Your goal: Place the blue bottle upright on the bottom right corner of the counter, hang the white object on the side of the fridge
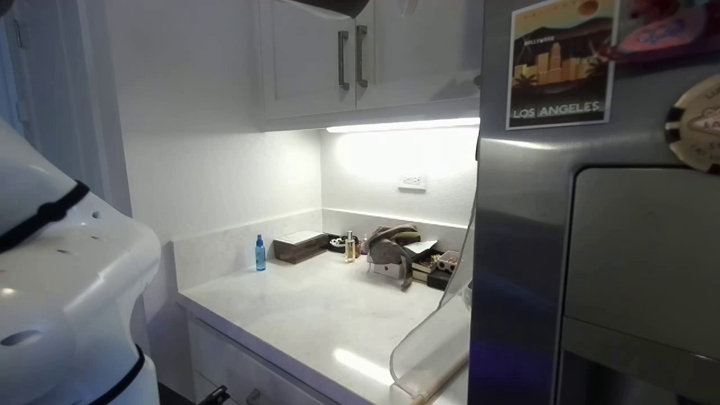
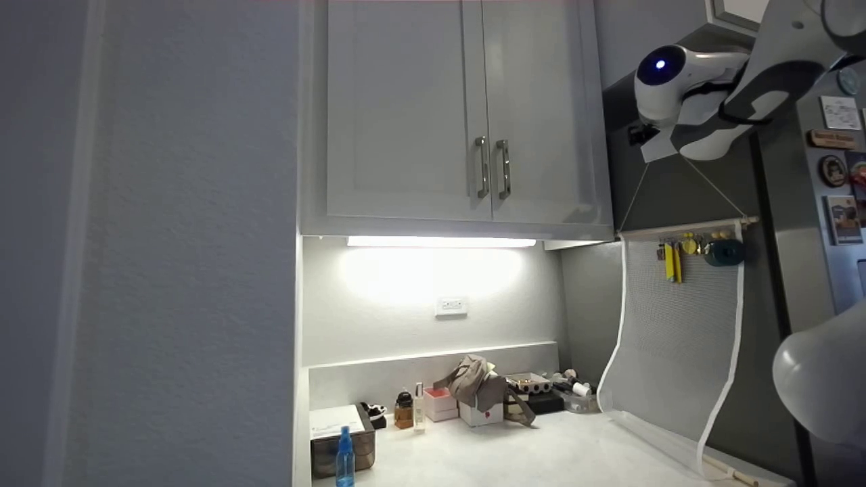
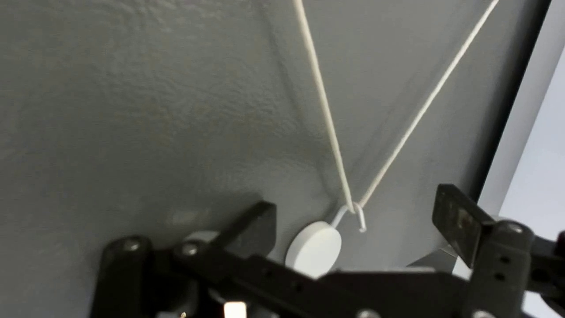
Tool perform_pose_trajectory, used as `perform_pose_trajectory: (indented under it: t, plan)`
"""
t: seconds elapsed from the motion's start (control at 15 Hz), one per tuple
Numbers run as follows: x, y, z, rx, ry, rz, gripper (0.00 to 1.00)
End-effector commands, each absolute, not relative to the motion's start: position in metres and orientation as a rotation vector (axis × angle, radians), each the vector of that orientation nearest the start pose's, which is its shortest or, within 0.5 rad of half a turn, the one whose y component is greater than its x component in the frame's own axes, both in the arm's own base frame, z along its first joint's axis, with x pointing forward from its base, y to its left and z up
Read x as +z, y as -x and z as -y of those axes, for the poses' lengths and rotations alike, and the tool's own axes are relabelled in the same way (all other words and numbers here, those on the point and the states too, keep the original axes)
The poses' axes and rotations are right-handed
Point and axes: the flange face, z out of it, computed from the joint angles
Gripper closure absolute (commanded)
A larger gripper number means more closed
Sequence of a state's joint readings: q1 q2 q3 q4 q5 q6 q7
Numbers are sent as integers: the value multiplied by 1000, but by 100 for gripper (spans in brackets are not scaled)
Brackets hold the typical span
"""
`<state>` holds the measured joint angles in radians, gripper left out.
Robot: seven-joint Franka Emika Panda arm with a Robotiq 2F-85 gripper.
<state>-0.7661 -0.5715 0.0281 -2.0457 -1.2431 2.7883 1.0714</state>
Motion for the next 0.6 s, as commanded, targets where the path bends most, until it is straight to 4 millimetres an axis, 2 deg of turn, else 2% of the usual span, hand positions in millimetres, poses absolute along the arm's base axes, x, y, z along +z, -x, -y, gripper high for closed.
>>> perform_pose_trajectory:
  t: [0.0, 0.53]
  plan:
    - [801, -307, 273, 1351, -1595, 817, 0]
    - [811, -284, 264, 1341, -1690, 745, 0]
